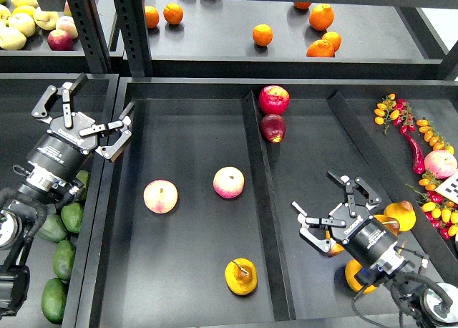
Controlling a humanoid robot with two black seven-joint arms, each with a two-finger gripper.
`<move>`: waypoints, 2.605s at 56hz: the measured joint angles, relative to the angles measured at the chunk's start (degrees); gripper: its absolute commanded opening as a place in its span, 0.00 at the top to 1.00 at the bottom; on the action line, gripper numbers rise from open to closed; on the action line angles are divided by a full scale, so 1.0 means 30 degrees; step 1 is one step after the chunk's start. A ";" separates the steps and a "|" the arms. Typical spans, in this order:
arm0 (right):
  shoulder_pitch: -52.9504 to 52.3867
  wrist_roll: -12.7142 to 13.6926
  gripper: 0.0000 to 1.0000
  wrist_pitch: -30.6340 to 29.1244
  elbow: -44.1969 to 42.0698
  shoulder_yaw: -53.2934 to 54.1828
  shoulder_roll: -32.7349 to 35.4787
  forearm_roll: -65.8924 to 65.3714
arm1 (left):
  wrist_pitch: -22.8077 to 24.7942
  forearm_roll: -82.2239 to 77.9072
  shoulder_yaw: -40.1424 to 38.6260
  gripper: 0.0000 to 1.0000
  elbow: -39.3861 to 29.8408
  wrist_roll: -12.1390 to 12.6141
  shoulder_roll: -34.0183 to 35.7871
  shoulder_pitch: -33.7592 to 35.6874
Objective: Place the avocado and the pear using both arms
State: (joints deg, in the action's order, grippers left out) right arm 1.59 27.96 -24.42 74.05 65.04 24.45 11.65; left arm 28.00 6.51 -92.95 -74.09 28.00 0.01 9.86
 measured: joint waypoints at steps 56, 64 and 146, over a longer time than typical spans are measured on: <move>-0.5121 0.0014 0.00 -0.1195 -0.1881 -0.9747 0.3474 -0.3088 | 0.0001 0.0062 0.2732 0.01 -0.1432 -0.4624 -0.0005 -0.2376; -0.5047 0.0013 0.00 -0.1195 -0.2899 -0.9755 0.2124 -0.3067 | 0.0000 0.0032 0.3340 0.01 -0.1416 -0.4743 -0.0005 -0.2446; -0.4631 0.0012 0.01 -0.1192 -0.7880 -0.8584 -0.2195 -0.2829 | 0.0000 0.0026 0.3979 0.01 -0.1702 -0.4765 -0.0004 -0.4194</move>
State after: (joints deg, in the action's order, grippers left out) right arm -12.31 28.00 -28.00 50.40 39.29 17.86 3.17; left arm 28.00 6.59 -81.01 -79.20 13.71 0.00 -2.73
